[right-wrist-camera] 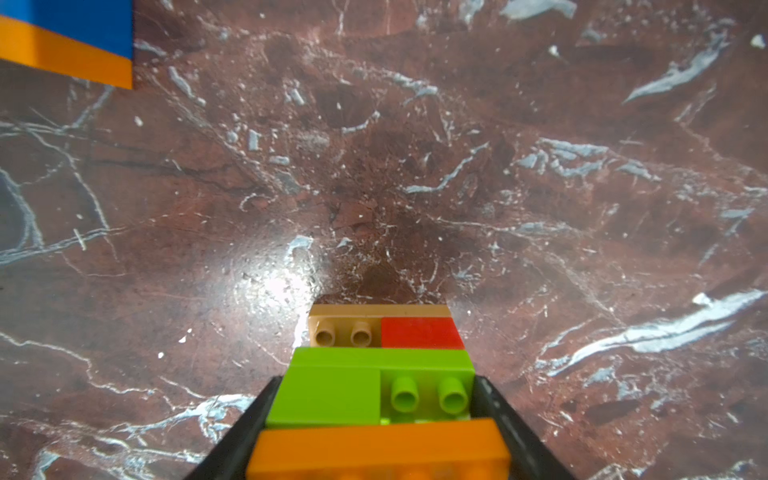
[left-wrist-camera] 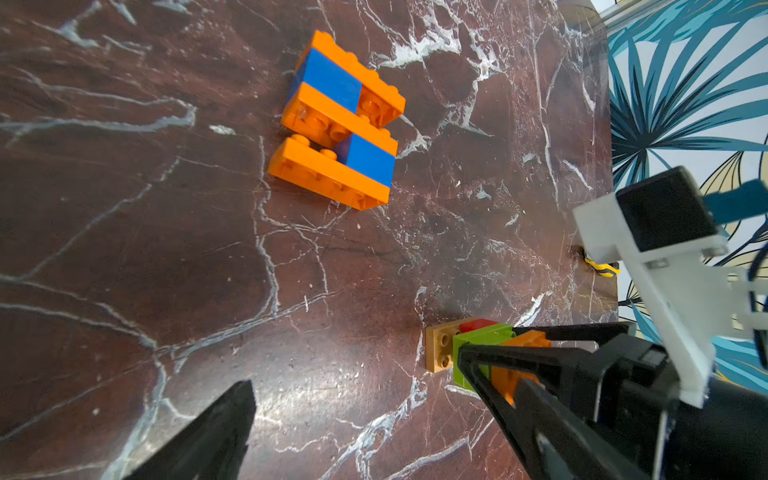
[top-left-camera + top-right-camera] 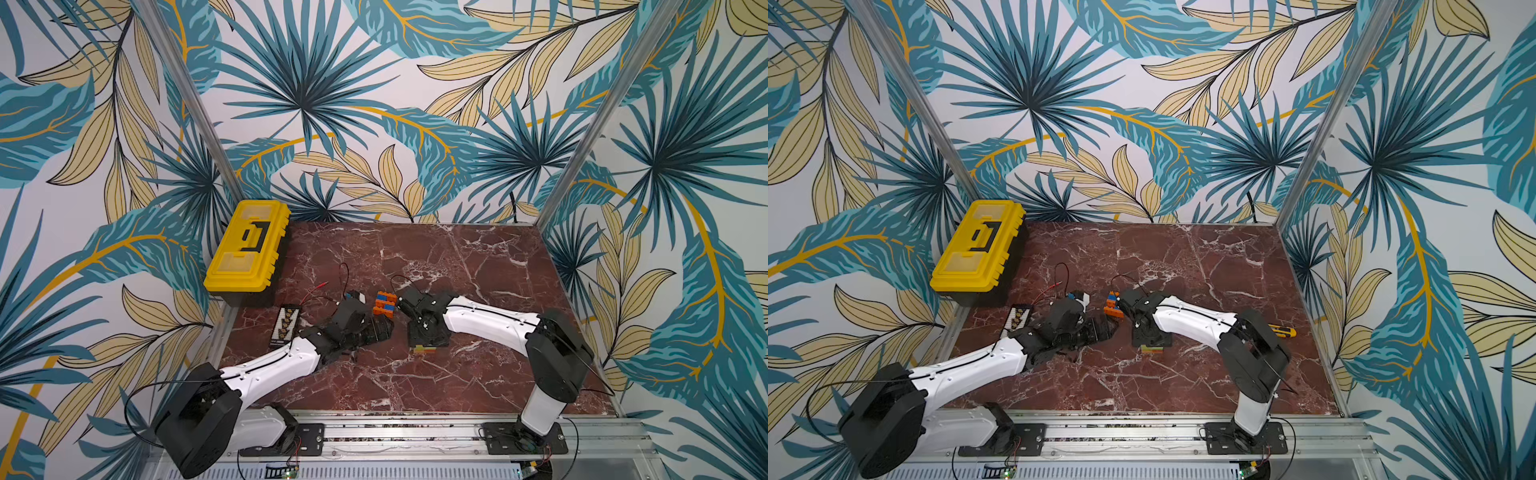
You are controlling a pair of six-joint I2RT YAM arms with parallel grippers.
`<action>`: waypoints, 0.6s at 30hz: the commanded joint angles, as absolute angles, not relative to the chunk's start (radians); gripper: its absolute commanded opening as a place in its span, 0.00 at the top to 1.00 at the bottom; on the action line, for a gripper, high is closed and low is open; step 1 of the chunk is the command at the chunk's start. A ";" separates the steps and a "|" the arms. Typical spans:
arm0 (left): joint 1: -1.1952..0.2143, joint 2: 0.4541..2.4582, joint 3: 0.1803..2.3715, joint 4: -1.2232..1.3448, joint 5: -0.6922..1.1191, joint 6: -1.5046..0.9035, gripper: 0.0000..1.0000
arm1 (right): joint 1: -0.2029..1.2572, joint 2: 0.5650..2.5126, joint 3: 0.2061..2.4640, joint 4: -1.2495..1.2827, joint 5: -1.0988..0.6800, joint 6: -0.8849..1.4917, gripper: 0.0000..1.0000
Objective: Assemble the number 5 with lego
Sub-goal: Assemble the lego brick with the lego brick.
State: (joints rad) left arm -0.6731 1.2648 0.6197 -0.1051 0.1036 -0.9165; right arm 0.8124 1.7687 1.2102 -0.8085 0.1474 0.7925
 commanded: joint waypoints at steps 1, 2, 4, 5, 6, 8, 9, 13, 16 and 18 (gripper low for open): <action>-0.670 1.271 0.631 -0.122 0.112 -0.920 0.00 | 0.811 1.799 1.153 -0.825 0.127 0.801 0.35; -0.670 1.270 0.631 -0.122 0.112 -0.922 0.00 | 0.811 1.798 1.155 -0.826 0.129 0.798 0.35; -0.670 1.270 0.631 -0.121 0.114 -0.923 0.00 | 0.811 1.795 1.165 -0.841 0.141 0.792 0.34; -0.669 1.270 0.632 -0.120 0.114 -0.922 0.00 | 0.810 1.792 1.171 -0.846 0.143 0.789 0.34; -0.670 1.270 0.632 -0.120 0.116 -0.922 0.00 | 0.809 1.789 1.176 -0.849 0.142 0.786 0.34; -0.670 1.271 0.632 -0.118 0.116 -0.923 0.00 | 0.810 1.786 1.187 -0.855 0.145 0.782 0.34; -0.669 1.271 0.632 -0.117 0.118 -0.923 0.00 | 0.811 1.787 1.190 -0.857 0.146 0.777 0.34; -0.670 1.272 0.633 -0.114 0.121 -0.923 0.00 | 0.811 1.793 1.203 -0.872 0.152 0.773 0.31; -0.670 1.273 0.634 -0.103 0.135 -0.918 0.00 | 0.811 1.792 1.207 -0.871 0.147 0.773 0.27; -0.672 1.279 0.635 -0.092 0.151 -0.913 0.00 | 0.810 1.787 1.211 -0.872 0.143 0.772 0.24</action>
State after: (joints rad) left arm -0.6731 1.2694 0.6197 -0.1043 0.1268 -0.9161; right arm 0.8124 1.7737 1.2114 -0.8299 0.1474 0.7830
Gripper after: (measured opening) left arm 0.997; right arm 0.750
